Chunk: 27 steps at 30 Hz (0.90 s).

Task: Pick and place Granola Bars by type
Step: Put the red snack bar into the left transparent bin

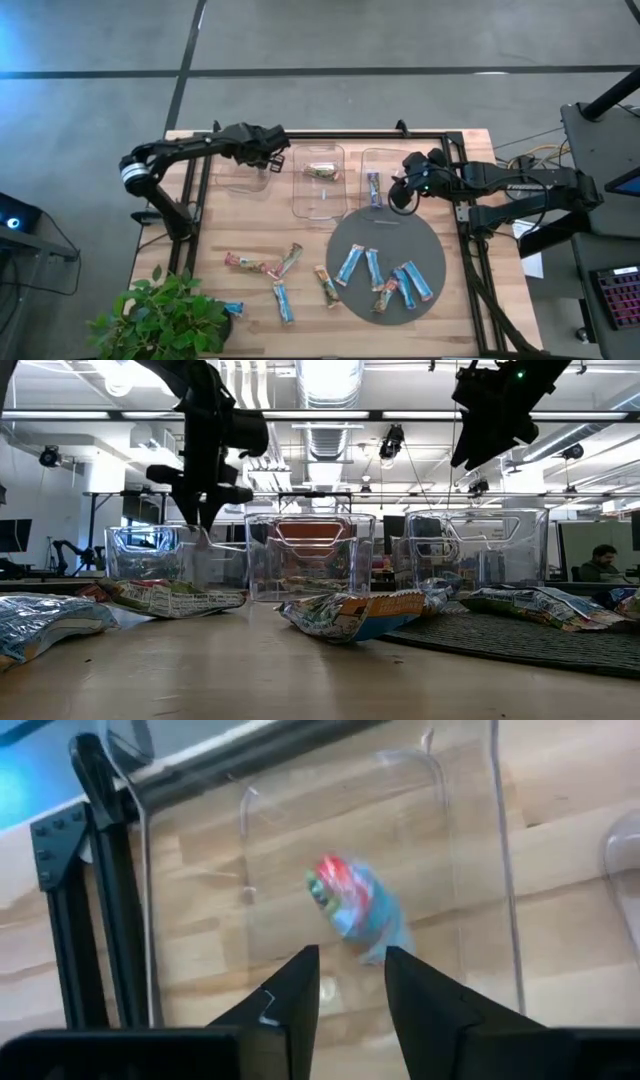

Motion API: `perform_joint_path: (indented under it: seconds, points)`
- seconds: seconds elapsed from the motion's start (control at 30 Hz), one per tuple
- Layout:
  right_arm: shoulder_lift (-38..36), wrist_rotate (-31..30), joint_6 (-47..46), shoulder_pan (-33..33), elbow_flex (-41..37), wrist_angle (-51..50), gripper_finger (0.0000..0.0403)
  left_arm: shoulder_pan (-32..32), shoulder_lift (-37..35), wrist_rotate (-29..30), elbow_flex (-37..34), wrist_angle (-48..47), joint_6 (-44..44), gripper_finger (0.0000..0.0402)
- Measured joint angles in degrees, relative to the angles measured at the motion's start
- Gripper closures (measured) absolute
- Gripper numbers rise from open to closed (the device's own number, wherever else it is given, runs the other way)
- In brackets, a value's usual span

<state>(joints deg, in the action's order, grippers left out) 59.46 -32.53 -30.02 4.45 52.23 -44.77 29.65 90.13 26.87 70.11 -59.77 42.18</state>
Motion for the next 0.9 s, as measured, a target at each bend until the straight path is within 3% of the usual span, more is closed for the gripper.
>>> perform_joint_path:
  seconds: [0.13, 0.53, 0.9]
  points:
    - [0.0, 0.0, 0.0, 0.0, 0.0, 0.7, 0.0177, -0.5, -0.2, -3.3, 0.0, -1.0, -0.3, 0.0299]
    - [0.0, -0.2, 0.5, 0.0, 0.0, 0.6, 0.0177, -8.1, -0.2, -8.5, -5.5, -3.2, 11.7, 0.0298]
    - [0.0, -0.7, 1.5, 1.0, 0.0, 0.6, 0.0177, -20.2, -0.3, -7.6, -3.6, 1.1, 20.0, 0.0298]
